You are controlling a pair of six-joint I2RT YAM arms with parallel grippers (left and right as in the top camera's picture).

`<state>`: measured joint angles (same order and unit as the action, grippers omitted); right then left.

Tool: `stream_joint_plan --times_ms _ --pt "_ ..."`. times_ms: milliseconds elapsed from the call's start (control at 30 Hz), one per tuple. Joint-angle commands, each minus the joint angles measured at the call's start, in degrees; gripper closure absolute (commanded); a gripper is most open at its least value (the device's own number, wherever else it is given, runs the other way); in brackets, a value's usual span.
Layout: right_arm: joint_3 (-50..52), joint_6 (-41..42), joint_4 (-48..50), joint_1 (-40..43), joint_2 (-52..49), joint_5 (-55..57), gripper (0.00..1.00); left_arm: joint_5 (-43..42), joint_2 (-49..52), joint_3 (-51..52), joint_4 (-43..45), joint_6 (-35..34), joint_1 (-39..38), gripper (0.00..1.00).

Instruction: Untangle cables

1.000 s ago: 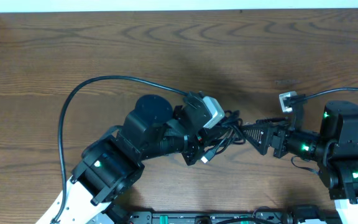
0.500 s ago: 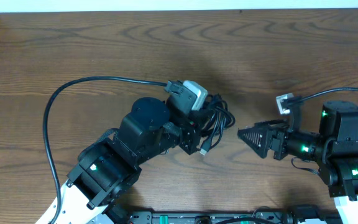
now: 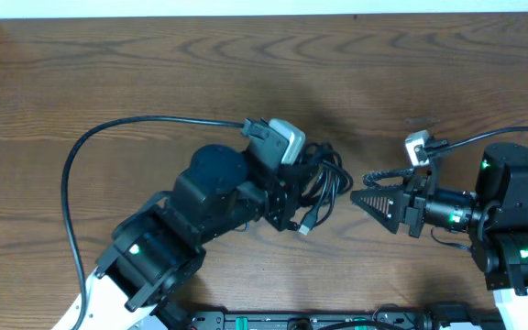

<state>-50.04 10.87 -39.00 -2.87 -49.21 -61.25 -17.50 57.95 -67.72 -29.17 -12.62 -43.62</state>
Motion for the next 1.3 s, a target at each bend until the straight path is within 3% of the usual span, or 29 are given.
stream_joint_plan --times_ms 0,167,433,567,767,1067,1267 --pt "0.2 -0.7 0.2 1.8 0.5 -0.8 0.37 -7.3 -3.7 -0.8 -0.1 8.0 -0.2 0.93" --pt "0.2 -1.3 3.4 3.2 0.8 -7.2 0.41 -9.2 -7.7 -0.8 -2.0 12.9 -0.2 0.93" --pt "0.2 -6.7 15.0 3.2 0.9 -27.5 0.45 -23.7 -9.9 -0.8 0.4 19.2 -0.2 0.93" --pt "0.2 -6.3 17.2 2.8 1.1 -28.3 0.49 -30.8 -9.7 -0.8 2.1 22.5 -0.2 0.93" --pt "0.2 -6.3 17.9 1.6 1.5 -28.3 0.53 -31.8 -9.6 -0.8 2.7 24.5 -0.2 0.93" --pt "0.2 -6.3 19.1 -0.1 3.6 -28.3 0.51 -31.8 -9.3 -0.8 2.9 32.4 -0.2 0.93" --pt "0.2 -6.3 22.7 -2.5 5.8 -28.3 0.46 -31.8 -6.7 -0.8 7.1 32.0 -0.2 0.93"
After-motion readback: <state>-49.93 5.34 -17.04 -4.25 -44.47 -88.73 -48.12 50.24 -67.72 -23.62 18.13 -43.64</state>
